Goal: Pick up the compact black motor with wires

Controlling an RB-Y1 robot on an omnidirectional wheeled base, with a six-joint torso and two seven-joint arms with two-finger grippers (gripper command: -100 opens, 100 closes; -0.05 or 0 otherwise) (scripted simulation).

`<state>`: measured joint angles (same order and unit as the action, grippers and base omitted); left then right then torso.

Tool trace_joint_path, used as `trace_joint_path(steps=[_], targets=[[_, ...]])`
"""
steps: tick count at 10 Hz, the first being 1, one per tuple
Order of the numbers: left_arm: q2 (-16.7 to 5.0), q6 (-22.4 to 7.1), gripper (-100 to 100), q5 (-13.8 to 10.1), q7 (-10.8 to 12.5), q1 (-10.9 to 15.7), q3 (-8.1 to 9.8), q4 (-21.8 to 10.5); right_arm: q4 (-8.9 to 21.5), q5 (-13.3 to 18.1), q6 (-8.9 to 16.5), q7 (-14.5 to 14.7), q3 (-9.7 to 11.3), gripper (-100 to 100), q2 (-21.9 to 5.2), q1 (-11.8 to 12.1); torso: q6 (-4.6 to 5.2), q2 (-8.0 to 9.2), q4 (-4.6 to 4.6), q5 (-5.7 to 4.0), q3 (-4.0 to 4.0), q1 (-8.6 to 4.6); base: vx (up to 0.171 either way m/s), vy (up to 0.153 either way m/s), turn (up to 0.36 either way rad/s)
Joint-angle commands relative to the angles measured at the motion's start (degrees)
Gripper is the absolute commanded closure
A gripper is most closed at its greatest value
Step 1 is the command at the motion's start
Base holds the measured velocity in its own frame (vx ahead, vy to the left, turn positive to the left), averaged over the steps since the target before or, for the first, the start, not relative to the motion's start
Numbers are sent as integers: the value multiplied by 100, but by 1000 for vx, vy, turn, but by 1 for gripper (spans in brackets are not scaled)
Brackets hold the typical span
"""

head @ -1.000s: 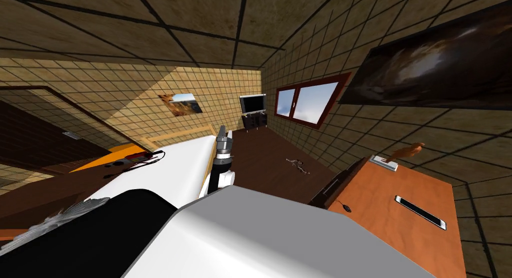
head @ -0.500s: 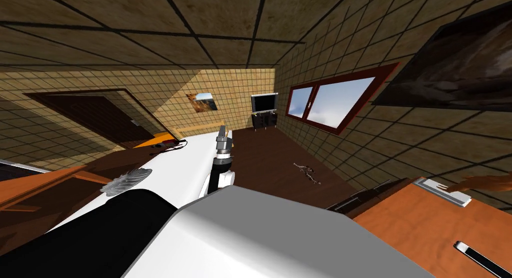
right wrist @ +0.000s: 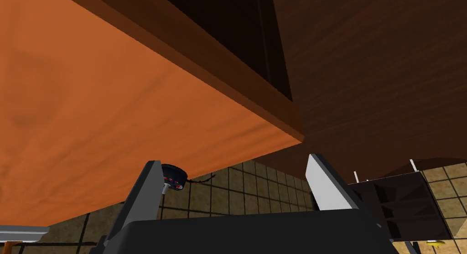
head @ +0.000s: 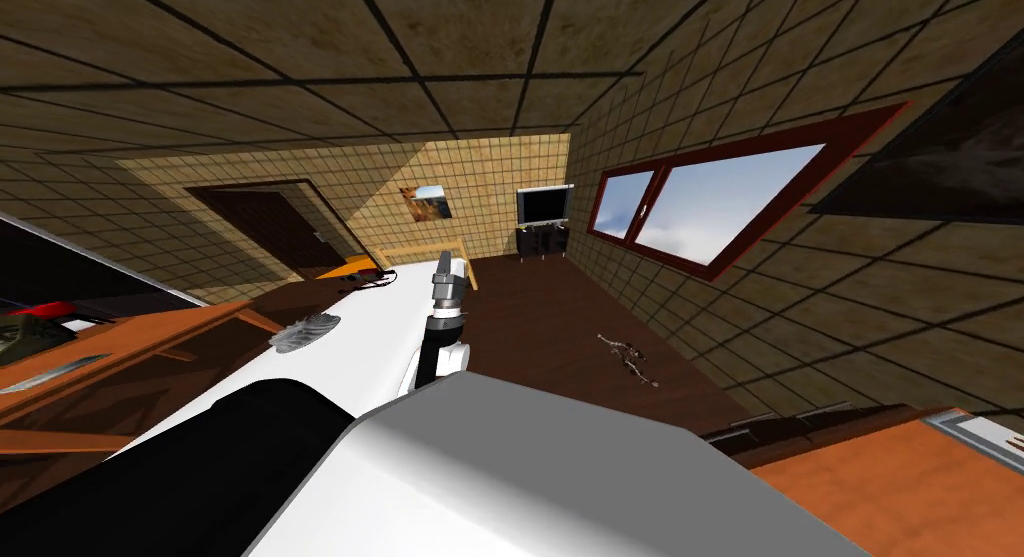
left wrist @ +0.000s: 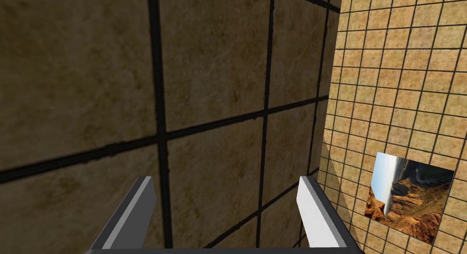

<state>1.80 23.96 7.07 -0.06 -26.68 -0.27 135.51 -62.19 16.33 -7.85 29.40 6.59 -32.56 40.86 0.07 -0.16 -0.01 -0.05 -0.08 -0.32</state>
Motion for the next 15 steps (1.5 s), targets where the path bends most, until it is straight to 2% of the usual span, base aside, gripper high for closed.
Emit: trace_joint_path(steps=[1, 3, 4, 9, 10, 11, 12, 15], targets=[[0, 0, 0, 0, 0, 0, 0, 0, 243, -14, 52, 102, 27, -100, -89, 1, 0, 0, 0, 0, 0, 0, 3, -82, 346], [0, 0, 0, 0, 0, 0, 0, 0, 531, -60, 64, 190, 74, -100, -203, -52, 1, -1, 0, -3, 0, -12, 2, -94, 278], [0, 0, 0, 0, 0, 0, 1, 0, 531, -60, 64, 190, 74, -100, -203, -52, 1, -4, -1, -3, -2, -13, 4, -61, 84], [0, 0, 0, 0, 0, -1, 1, 0, 1045, -255, 21, 373, 211, -100, -395, -255, 2, -11, -2, -2, -6, -3, 14, -55, 234], [0, 0, 0, 0, 0, -1, 0, 0, 1018, -219, 19, 346, 188, -100, -373, -238, 0, -17, -3, -3, -9, -4, 15, -37, 70], [0, 0, 0, 0, 0, -2, 1, 0, 1029, -225, 14, 355, 191, 0, -378, -248, 8, -13, -4, -1, -8, 10, 3, -8, -10], [0, 0, 0, 0, 0, -1, 1, 0, 1167, -182, 66, 365, 181, -100, -283, -425, 8, -9, -2, 2, -6, 22, -38, -18, 41], [0, 0, 0, 0, 0, -1, 1, 0, 1447, -96, 169, 386, 164, -100, -95, -781, 7, 16, 3, 0, 9, 13, -67, -38, 49]])
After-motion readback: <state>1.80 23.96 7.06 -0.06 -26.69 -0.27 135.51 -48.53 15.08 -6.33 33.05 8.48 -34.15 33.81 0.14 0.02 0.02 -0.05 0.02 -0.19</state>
